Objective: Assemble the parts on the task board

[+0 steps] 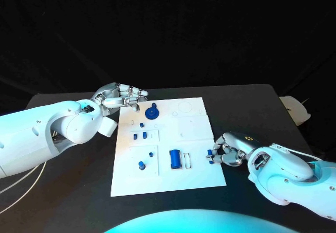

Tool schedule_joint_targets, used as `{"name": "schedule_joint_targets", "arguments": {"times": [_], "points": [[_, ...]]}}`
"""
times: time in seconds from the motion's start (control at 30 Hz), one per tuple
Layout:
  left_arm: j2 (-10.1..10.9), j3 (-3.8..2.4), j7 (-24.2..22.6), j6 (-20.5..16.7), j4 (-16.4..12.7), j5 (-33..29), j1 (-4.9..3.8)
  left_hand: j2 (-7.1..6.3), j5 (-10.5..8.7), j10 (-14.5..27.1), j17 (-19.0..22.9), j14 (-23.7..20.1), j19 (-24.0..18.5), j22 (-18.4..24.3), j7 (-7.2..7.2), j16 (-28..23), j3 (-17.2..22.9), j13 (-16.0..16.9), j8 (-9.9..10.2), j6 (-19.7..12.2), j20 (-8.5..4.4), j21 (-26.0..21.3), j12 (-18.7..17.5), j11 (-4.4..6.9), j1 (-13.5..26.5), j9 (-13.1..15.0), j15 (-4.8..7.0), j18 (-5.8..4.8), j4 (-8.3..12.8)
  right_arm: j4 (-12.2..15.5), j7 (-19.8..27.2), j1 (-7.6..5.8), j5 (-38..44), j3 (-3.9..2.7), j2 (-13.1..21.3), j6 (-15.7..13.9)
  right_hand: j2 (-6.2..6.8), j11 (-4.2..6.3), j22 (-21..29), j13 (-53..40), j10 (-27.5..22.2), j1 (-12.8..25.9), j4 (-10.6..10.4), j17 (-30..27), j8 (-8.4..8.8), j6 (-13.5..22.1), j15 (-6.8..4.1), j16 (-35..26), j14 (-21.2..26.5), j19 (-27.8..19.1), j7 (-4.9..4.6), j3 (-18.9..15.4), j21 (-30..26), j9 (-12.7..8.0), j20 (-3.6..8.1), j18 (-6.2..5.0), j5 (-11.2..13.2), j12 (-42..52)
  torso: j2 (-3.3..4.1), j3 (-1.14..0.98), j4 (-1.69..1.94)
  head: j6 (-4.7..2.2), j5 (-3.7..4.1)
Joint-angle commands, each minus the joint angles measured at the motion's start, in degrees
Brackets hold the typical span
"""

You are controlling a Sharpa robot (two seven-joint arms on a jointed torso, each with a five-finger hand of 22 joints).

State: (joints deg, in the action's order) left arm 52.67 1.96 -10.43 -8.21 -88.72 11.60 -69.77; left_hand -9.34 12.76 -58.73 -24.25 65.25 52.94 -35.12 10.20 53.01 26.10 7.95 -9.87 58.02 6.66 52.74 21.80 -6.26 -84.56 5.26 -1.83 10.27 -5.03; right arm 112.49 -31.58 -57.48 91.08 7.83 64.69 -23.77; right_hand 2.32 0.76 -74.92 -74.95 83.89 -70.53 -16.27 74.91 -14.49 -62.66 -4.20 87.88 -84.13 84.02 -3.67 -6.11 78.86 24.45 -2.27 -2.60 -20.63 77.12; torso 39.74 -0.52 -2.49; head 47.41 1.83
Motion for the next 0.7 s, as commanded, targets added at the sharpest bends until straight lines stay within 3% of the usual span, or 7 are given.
{"name": "schedule_joint_targets", "arguments": {"times": [0.03,0.13,0.3,0.5,0.7], "points": [[0.0,-0.02,-0.3,1.0,-0.2,-0.2,0.0,0.66,-0.03,0.5,0.1,-0.4,-0.2,0.1,-0.02,-0.2,-0.4,0.1,-0.3,-0.3,0.29,-0.3,0.4,0.03,0.1,-0.1,0.1,0.33,0.0,-0.4,-0.5,0.15,2.1,0.03,-0.4,1.4,-0.36,-0.11,-12.3,-6.8,0.5,-1.2,0.5,10.5,0.29,-0.5,0.07,-0.2,-4.9,2.2,0.14,0.0,0.2,0.0,-0.07,0.47,-0.3,0.3,0.08,-0.02,-0.01,0.08,-0.16],[0.1,-0.02,-0.3,1.0,-0.2,-0.2,0.0,0.66,-0.03,0.5,0.1,-0.4,-0.2,0.1,-0.02,-0.2,-0.4,0.1,-0.3,-0.3,0.29,-0.3,0.4,0.03,0.1,-0.1,0.1,0.33,0.0,-0.8,-0.6,0.27,3.8,0.07,-0.8,1.6,-0.83,0.02,-12.3,-6.9,0.5,-2.5,1.1,10.5,0.33,-0.7,-0.04,-0.2,-4.9,2.2,0.28,0.3,0.3,0.0,0.02,0.47,0.0,0.3,0.06,-0.02,-0.02,0.12,-0.27],[0.2,-0.02,-0.2,1.0,-0.3,-0.2,-0.01,0.66,-0.03,0.5,0.1,-0.4,-0.2,0.1,-0.02,-0.2,-0.4,0.1,-0.3,-0.3,0.29,-0.3,0.4,0.03,0.1,-0.1,0.1,0.33,0.0,-1.4,-0.8,0.68,6.7,0.12,-1.5,2.1,-1.65,0.27,-12.3,-6.9,0.5,-6.1,2.7,10.5,0.51,-1.0,-0.27,-0.2,-4.9,2.2,0.53,2.0,0.3,0.0,0.24,0.48,4.8,0.3,0.06,-0.05,-0.06,0.25,-0.43],[0.3,-0.02,-0.2,1.0,-0.3,-0.2,-0.01,0.67,-0.03,0.6,0.1,-0.4,-0.2,0.1,-0.02,-0.2,-0.4,0.1,-0.3,-0.3,0.29,-0.3,0.4,0.02,0.1,-0.1,0.1,0.33,0.0,-2.1,-1.0,1.14,9.6,0.15,-2.2,3.8,-1.68,0.67,-12.3,-6.9,0.5,-11.3,6.0,10.7,0.61,-1.4,-0.61,-0.1,-4.9,2.2,0.96,4.9,0.4,0.0,0.53,0.51,8.2,0.3,-0.01,-0.04,-0.04,0.33,-0.42],[0.3,-0.02,-0.2,1.0,-0.4,-0.2,-0.01,0.67,-0.03,0.6,0.1,-0.4,-0.2,0.1,-0.02,-0.2,-0.4,0.1,-0.3,-0.3,0.29,-0.3,0.4,0.02,0.1,-0.1,0.1,0.33,0.0,-2.4,-1.1,1.37,11.7,0.16,-2.7,5.6,-1.34,0.71,-12.3,-7.0,0.5,-13.5,7.6,10.8,0.72,-1.7,-0.65,-0.1,-4.9,2.2,1.0,6.6,0.3,-0.1,0.62,0.5,9.6,0.4,0.01,0.02,-0.07,0.34,-0.29]]}}
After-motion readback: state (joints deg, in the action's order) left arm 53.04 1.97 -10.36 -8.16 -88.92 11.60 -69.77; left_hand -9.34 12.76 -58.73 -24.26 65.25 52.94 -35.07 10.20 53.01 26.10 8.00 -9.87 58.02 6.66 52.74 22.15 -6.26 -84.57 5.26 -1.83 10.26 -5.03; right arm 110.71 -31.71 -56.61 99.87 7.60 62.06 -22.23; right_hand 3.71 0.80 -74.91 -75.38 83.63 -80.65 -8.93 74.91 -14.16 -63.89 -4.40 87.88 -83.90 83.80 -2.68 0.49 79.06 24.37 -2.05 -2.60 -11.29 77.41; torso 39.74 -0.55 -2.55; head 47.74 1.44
